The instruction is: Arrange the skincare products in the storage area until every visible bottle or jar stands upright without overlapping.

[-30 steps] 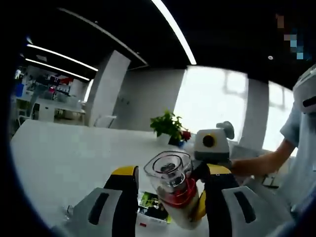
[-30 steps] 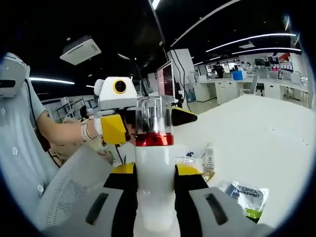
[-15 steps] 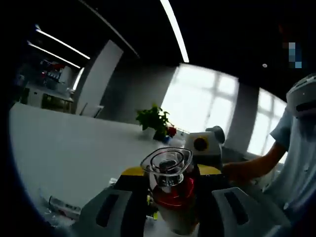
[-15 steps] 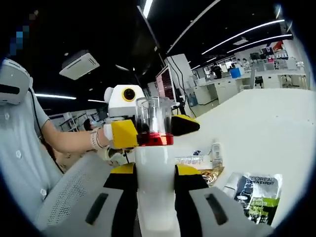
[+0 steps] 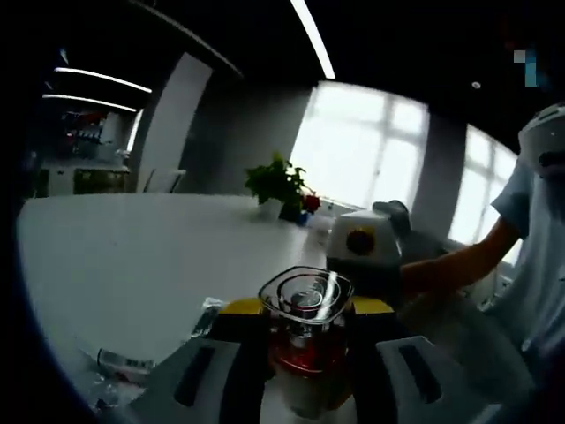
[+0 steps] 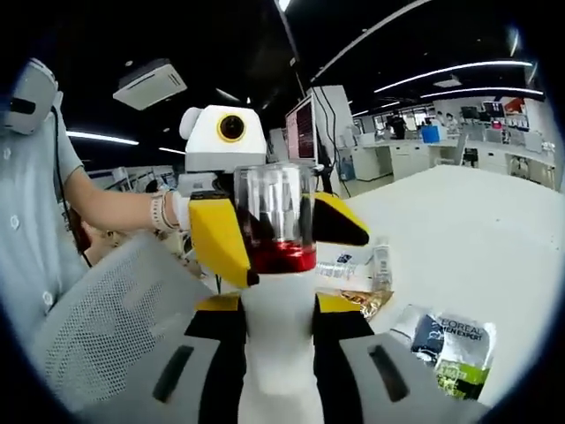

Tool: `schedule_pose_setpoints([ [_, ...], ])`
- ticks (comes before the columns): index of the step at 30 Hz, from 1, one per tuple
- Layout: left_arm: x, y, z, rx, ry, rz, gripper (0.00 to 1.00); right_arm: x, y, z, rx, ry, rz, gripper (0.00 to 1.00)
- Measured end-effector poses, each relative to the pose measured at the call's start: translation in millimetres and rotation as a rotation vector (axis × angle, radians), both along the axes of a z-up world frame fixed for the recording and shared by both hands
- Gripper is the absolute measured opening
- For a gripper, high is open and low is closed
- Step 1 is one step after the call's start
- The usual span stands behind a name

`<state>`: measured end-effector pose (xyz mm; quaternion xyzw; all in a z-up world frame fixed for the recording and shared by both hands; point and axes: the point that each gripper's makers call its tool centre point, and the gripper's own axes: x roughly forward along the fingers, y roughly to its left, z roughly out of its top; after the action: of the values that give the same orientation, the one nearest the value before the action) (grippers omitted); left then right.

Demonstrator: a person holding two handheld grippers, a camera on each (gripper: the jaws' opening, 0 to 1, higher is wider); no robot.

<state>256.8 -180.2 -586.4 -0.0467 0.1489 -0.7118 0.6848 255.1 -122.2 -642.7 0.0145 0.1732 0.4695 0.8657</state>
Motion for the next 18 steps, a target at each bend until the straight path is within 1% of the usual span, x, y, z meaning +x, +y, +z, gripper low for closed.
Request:
schedule_pose_setpoints([
  [1,1.5,-2,-2.9,0.012,-0.003,0.001,0.30,2,-1,-3.3,-0.019,-0.002,0.003,0.28],
  [6,4.0,-9,-10.3,0.044,-0.032,-0.003,0.30,5,-9,-11.6,-0.061,-0.018,0.007,0.28],
  [11,6.2,-18,-20.3,0.078,-0.037,-0.021,0.30,7,-18,-20.6,-0.090,-0.014,-0.003,0.28],
  [17,6.4,-30,-27.9,0.108,-0.056,-0.037,0.31,10,-31,-28.3,-0.128,-0.020,-0.014,0.28],
  [18,6.1,-32,-28.0,0.108,-0.055,-0.038,0.31,11,-33,-27.7,-0.124,-0.030,-0.016,0.28],
])
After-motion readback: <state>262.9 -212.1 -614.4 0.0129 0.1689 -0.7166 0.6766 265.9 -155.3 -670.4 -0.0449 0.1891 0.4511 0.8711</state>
